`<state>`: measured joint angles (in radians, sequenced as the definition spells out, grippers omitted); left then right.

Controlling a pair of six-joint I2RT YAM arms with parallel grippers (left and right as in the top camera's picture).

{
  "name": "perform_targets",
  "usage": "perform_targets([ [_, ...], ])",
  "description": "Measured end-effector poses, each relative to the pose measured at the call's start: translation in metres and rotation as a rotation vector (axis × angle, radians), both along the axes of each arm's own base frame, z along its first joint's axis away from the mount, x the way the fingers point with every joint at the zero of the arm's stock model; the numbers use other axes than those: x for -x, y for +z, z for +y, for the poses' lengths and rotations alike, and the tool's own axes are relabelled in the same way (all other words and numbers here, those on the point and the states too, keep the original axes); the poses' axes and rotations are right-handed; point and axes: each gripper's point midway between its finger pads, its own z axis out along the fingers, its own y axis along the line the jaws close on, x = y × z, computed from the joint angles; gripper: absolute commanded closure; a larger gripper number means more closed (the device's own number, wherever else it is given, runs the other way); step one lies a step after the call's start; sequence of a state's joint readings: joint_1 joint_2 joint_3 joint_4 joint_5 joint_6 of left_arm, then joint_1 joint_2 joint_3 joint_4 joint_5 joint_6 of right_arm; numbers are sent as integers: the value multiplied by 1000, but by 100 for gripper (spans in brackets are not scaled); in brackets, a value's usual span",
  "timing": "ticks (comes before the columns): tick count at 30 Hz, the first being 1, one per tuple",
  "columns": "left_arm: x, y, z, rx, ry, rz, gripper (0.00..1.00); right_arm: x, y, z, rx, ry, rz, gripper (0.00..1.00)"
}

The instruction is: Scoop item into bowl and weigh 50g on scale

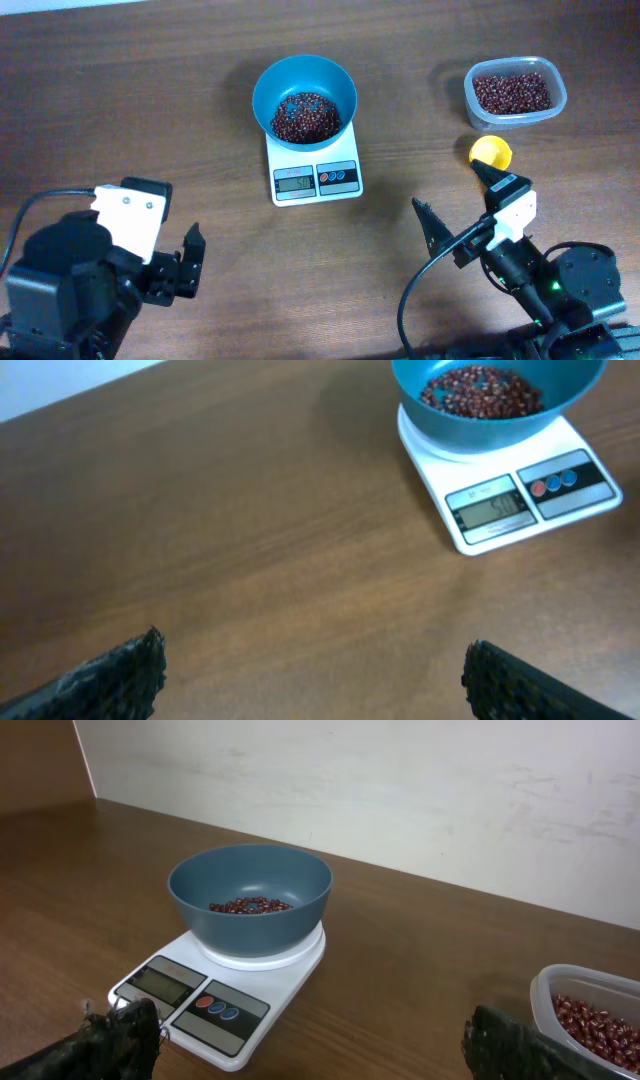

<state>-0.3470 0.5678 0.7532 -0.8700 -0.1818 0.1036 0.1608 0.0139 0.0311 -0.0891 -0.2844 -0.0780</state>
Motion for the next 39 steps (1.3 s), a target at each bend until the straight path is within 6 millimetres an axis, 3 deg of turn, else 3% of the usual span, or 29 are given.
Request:
perform_targets([
  [12,-49,-24,-10,92,52,-240,1,0,0,0,1,0,0,1],
  [17,-51,-72,-8,91,70,-252,1,0,0,0,0,0,1,1],
  [19,-55,-78,-11,131,64,-328,1,0,0,0,0,0,0,1],
  [24,-47,-110,-11,135,52,-313,1,0,-1,0,1,0,0,1],
  [36,-37,-131,-12,125,26,-223,1,0,-1,0,0,0,1,1],
  [39,-35,-132,-3,154,46,-209,1,0,-1,0,0,0,1,1],
])
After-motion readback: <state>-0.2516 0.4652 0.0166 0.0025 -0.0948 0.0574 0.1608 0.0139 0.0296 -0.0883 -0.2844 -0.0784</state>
